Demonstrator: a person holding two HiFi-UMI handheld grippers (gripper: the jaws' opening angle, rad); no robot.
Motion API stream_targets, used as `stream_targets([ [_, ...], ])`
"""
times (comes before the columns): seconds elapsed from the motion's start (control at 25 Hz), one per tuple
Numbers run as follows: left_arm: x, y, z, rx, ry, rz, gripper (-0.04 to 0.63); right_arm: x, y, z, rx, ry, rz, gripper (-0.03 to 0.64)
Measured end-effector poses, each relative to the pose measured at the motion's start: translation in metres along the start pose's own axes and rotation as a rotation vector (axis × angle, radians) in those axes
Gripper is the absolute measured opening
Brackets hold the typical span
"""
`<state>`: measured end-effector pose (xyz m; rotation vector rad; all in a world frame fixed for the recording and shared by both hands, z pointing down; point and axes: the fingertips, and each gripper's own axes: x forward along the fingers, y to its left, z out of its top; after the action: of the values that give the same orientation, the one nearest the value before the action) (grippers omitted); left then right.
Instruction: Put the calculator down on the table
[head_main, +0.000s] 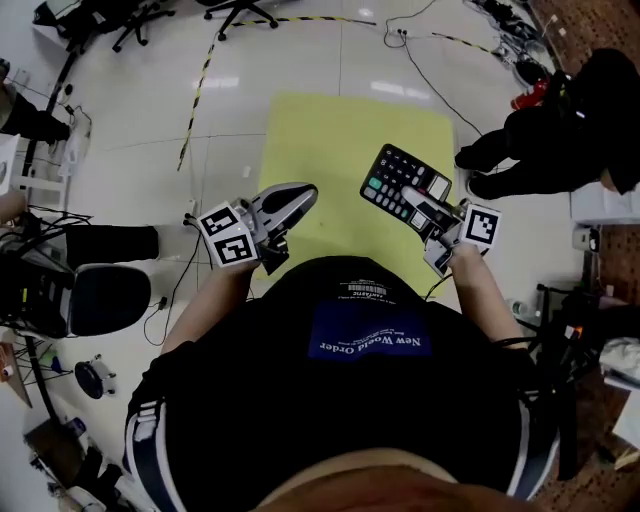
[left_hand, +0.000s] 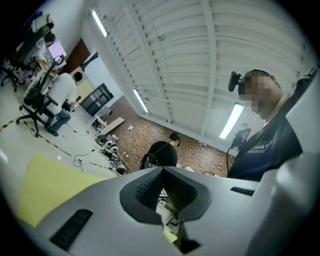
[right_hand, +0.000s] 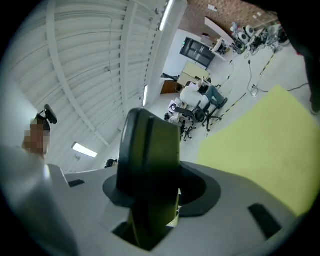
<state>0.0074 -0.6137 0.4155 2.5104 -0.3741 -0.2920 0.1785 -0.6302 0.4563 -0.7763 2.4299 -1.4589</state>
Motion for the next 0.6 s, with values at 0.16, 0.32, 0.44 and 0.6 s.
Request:
stream_targets([
  [0.16, -0.005, 0.016, 0.014, 0.011, -0.032, 0.062, 0.007, 0.022, -0.021, 0.056, -0.087, 0.061, -0.014, 0.175],
  [0.32, -0.001, 0.039, -0.003, -0.047, -0.024, 0.113, 0.008, 0.043, -0.105, 0.103, -0.009, 0.137, -0.261, 0.175],
  [0.44, 0.0, 0.067, -0.026, -0.104, -0.016, 0.12, 0.008, 0.09, -0.18, 0.116, 0.066, 0.203, -0.326, 0.175],
  [0.6, 0.002, 0.113, -0.052, -0.153, -0.003, 0.086, 0.008, 0.151, -0.27, 0.118, 0.079, 0.269, -0.331, 0.175],
])
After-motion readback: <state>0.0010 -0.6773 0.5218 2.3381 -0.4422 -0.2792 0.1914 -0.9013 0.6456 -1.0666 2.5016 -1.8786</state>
